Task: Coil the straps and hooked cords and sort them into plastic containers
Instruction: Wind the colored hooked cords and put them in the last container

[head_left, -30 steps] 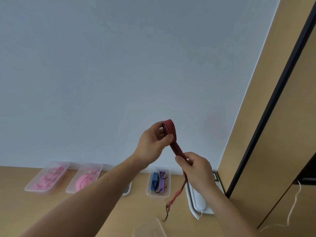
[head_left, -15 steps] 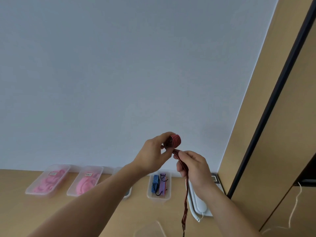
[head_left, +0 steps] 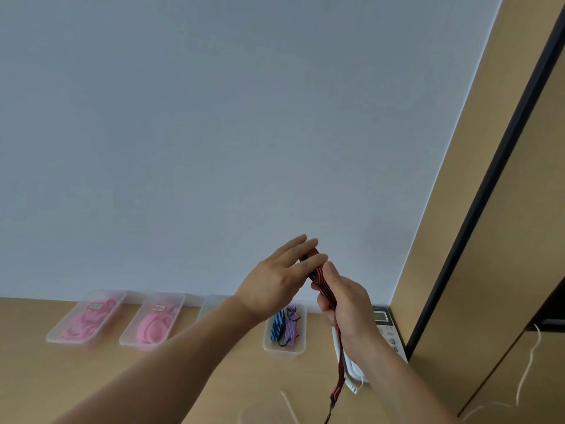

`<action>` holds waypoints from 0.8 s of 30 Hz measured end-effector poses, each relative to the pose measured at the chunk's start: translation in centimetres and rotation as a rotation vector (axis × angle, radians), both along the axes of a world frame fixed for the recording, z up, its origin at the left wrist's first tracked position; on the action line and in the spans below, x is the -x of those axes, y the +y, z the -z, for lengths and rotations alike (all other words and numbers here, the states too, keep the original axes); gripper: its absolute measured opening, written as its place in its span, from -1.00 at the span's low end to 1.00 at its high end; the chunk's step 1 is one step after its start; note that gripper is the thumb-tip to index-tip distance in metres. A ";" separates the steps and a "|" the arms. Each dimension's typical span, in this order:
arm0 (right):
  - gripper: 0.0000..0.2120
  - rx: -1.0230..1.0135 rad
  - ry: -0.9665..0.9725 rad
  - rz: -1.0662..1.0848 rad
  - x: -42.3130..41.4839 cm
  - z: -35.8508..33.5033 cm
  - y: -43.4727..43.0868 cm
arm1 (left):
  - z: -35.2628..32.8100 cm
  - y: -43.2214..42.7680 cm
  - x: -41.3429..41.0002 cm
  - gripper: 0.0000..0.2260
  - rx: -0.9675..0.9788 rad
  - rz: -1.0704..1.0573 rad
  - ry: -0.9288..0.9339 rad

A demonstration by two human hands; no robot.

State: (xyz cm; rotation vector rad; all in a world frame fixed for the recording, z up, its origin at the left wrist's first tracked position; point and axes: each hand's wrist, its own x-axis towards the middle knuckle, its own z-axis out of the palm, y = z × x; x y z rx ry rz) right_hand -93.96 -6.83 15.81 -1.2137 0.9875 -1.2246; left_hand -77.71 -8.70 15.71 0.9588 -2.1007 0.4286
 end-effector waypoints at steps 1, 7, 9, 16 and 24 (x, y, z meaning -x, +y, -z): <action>-0.38 -0.006 -0.003 0.004 0.0 0.2 0.0 | 0.1 -0.1 0.1 -0.60 0.001 0.001 -0.013; -0.42 0.075 0.023 0.064 0.6 0.6 -0.6 | -0.2 -0.2 1.1 -0.37 -0.706 -0.020 0.556; -0.46 0.114 0.053 0.083 0.7 0.7 -0.8 | -1.4 -0.4 1.3 -0.44 -1.154 0.094 0.915; -0.47 0.214 0.199 0.106 0.5 1.5 -1.4 | -2.0 -0.5 2.0 -0.63 -1.313 0.351 1.041; -0.39 0.173 0.266 0.123 0.7 1.8 -1.9 | -1.4 -1.1 2.6 -0.64 -1.201 0.369 1.289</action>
